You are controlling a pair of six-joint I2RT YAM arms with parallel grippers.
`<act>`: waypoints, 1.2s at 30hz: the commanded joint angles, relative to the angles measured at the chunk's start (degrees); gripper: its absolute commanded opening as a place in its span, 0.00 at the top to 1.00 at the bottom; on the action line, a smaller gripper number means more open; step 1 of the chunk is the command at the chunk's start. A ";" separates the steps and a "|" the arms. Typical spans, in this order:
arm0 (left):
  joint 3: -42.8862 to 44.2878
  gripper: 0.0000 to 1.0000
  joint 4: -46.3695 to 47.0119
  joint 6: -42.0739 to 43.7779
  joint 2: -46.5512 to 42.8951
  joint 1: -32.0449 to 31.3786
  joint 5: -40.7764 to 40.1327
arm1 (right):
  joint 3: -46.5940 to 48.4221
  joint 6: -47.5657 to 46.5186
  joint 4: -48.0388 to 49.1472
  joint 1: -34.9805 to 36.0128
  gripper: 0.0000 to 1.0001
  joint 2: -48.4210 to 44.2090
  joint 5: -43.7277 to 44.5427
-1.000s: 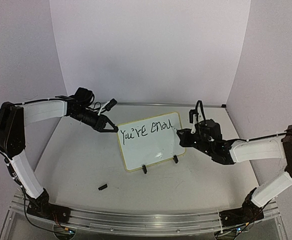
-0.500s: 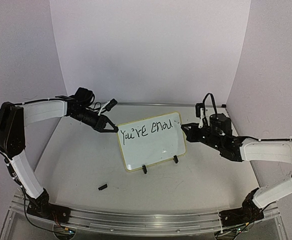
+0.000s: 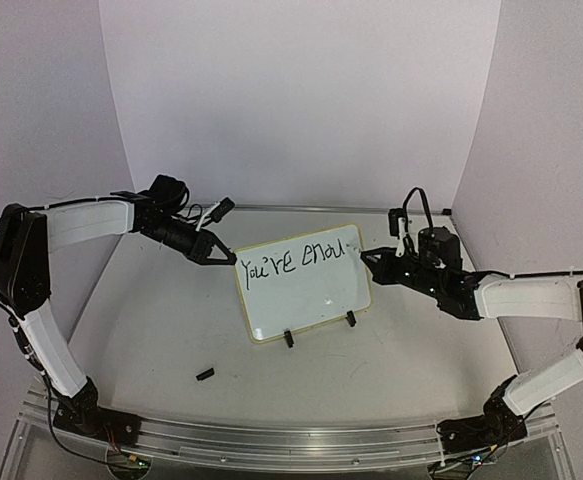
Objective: Write a sentence on the whiteboard
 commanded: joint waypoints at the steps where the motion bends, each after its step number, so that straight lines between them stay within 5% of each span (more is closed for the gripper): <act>1: 1.32 1.00 -1.77 2.85 -0.75 -1.43 -3.76 | 2.64 -0.25 2.64 -0.38 1.00 1.87 0.77; 36: 1.41 1.00 -1.90 3.00 -0.32 -1.43 -3.96 | -1.18 -0.93 2.97 -0.60 1.00 2.84 -0.08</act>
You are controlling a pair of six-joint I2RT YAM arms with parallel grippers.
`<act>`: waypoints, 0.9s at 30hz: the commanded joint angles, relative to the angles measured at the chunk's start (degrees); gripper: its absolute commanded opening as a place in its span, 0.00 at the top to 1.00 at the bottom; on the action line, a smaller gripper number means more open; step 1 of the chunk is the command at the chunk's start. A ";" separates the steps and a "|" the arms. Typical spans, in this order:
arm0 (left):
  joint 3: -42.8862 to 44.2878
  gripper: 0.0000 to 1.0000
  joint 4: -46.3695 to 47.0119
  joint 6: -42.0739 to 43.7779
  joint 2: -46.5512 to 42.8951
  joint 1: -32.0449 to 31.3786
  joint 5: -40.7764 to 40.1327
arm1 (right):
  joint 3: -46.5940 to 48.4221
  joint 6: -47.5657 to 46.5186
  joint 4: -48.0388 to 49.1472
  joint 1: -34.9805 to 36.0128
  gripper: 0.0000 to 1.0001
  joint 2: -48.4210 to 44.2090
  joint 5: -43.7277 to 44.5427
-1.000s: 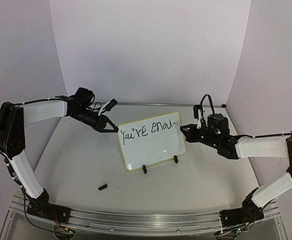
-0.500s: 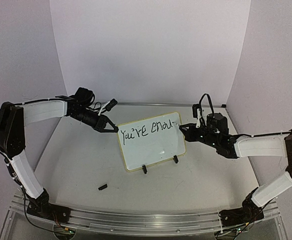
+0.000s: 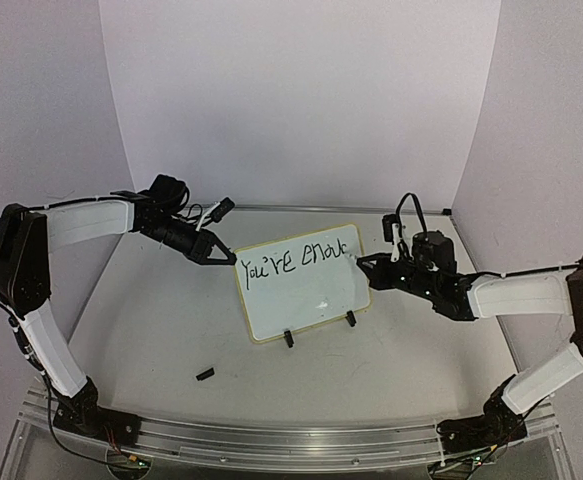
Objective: Write a sentence on the whiteboard
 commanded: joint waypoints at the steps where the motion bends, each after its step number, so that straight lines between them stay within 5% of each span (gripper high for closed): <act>1: 1.20 1.00 -1.55 3.06 -0.32 -1.42 -3.75 | -0.88 0.32 0.92 -0.33 1.00 -1.05 2.13; 27: 1.25 1.00 -1.61 3.08 -0.41 -1.42 -3.74 | 1.91 -0.13 0.61 -0.30 1.00 -0.19 4.94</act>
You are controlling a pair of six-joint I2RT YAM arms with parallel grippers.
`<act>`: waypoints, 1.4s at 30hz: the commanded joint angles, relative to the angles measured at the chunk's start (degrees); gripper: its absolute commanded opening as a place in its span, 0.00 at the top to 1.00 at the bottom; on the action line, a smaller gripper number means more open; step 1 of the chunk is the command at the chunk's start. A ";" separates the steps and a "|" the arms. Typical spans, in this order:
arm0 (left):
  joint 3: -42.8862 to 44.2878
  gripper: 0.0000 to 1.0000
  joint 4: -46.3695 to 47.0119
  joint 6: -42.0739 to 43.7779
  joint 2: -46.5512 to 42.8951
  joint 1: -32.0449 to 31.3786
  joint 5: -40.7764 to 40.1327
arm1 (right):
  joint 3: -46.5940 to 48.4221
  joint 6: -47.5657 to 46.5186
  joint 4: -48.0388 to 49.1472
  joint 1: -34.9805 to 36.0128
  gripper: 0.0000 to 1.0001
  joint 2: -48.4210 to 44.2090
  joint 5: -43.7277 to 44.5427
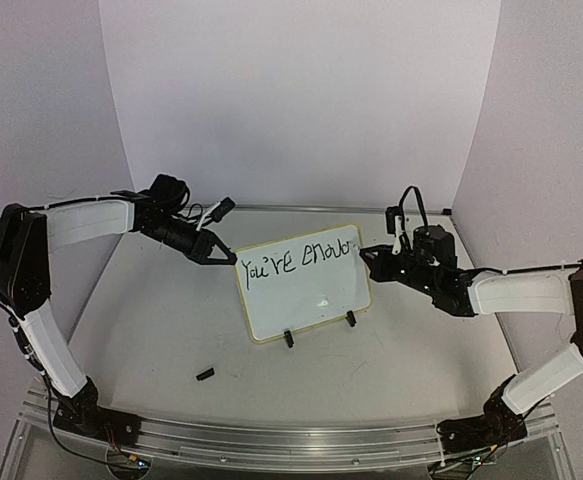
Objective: Write a sentence on the whiteboard
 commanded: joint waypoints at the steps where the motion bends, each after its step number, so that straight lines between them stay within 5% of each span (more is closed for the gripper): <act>1: 1.10 1.00 -1.46 3.01 -0.37 -1.28 -3.61 | -0.44 0.49 0.88 -0.30 1.00 -0.09 1.00; 26: 1.10 1.00 -1.36 2.92 -0.15 -1.39 -3.46 | -3.90 2.88 -0.12 -0.07 1.00 -1.99 -5.94; 42: 1.05 1.00 -1.37 3.01 -0.41 -1.46 -3.67 | -0.44 2.00 3.20 -0.07 1.00 -6.42 1.95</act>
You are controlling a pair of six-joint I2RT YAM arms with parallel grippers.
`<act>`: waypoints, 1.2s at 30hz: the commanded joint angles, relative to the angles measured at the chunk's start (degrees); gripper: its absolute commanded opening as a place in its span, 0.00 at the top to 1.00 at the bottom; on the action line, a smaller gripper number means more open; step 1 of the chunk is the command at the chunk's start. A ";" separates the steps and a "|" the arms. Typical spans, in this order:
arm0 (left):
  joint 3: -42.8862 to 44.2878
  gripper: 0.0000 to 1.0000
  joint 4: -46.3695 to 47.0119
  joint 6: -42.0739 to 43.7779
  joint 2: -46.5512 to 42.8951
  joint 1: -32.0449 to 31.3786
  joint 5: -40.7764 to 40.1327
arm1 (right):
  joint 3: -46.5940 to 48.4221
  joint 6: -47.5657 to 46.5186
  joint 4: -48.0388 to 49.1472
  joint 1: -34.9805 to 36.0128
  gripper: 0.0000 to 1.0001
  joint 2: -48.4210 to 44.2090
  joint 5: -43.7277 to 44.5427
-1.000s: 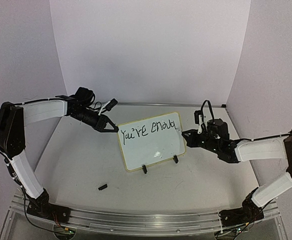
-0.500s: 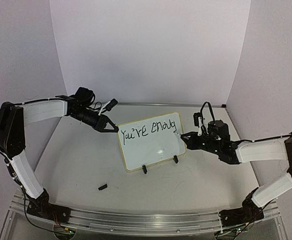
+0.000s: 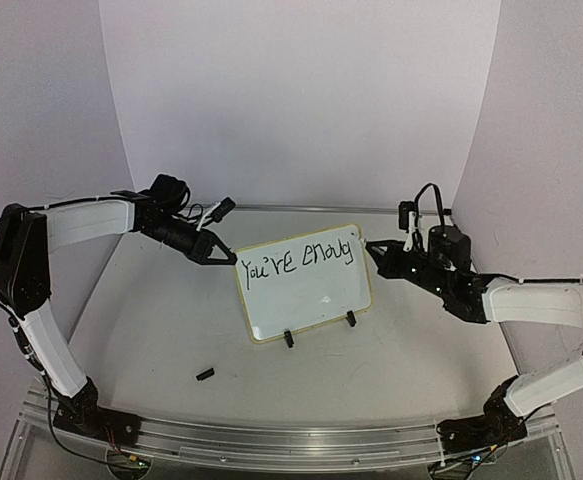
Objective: Write a sentence on the whiteboard
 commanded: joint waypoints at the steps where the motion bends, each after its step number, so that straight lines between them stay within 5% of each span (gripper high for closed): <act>1: 1.02 1.00 -1.41 2.89 -0.41 -1.35 -3.60 | 3.76 -1.79 1.32 -0.07 1.00 0.86 3.89; 20: 1.12 1.00 -1.53 2.97 -0.27 -1.35 -3.60 | 9.02 -5.09 0.11 -0.09 1.00 8.31 6.42; 36: 1.12 1.00 -1.48 2.96 -0.32 -1.37 -3.64 | 1.79 -1.69 -1.20 -0.06 1.00 5.70 4.77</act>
